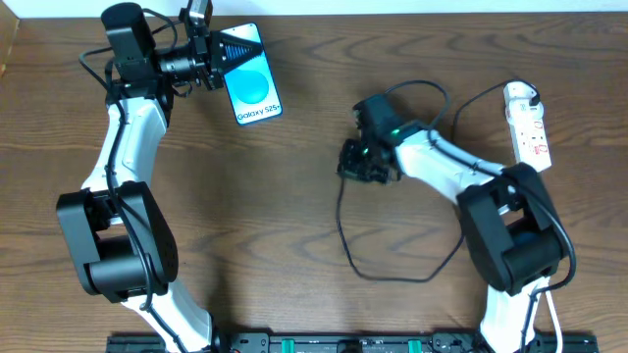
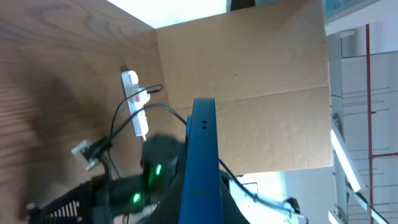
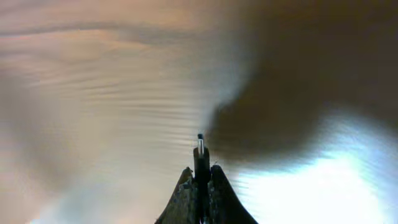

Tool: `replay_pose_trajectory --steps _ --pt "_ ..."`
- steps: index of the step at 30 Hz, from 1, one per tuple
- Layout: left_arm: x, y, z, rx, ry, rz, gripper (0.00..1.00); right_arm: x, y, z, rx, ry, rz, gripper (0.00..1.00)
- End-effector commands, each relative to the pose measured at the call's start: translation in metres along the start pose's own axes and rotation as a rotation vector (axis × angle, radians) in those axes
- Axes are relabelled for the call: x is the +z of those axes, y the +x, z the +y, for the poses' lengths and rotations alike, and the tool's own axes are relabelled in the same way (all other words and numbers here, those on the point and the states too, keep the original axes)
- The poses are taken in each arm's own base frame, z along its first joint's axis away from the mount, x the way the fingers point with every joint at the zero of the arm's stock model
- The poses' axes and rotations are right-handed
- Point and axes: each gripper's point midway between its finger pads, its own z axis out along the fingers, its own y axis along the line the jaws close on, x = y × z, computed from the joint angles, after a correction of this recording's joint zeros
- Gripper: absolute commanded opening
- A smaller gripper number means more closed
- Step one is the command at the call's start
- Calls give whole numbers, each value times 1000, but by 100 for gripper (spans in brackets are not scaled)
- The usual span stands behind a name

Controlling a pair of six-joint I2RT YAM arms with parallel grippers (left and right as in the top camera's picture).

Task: Plug charger to phone and switch on socket
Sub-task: 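Lift the connector with the right gripper toward the phone's bottom port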

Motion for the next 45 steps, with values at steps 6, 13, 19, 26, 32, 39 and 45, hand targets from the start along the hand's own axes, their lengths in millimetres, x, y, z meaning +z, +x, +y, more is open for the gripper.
replay_pose_trajectory --steps 6,13,19,26,32,39,45 --pt "-1 -8 -22 112 -8 -34 7 -99 17 95 -432 -864 253 1" --pt "-3 -31 -28 156 -36 -148 7 -117 29 119 -685 -1000 232 1" --pt "-4 -40 -31 174 -42 -193 7 -116 38 133 -776 -1022 221 1" --pt "1 -38 -32 173 -39 -184 7 -119 47 153 -905 -1055 193 1" --pt "-1 -49 -29 171 -61 -250 7 -129 37 177 -892 -1042 112 1" --pt "-3 -59 -34 189 -61 -306 7 -140 25 191 -831 -1045 36 1" --pt "-3 -60 -55 238 -8 -306 7 -144 24 195 -837 -1055 21 1"
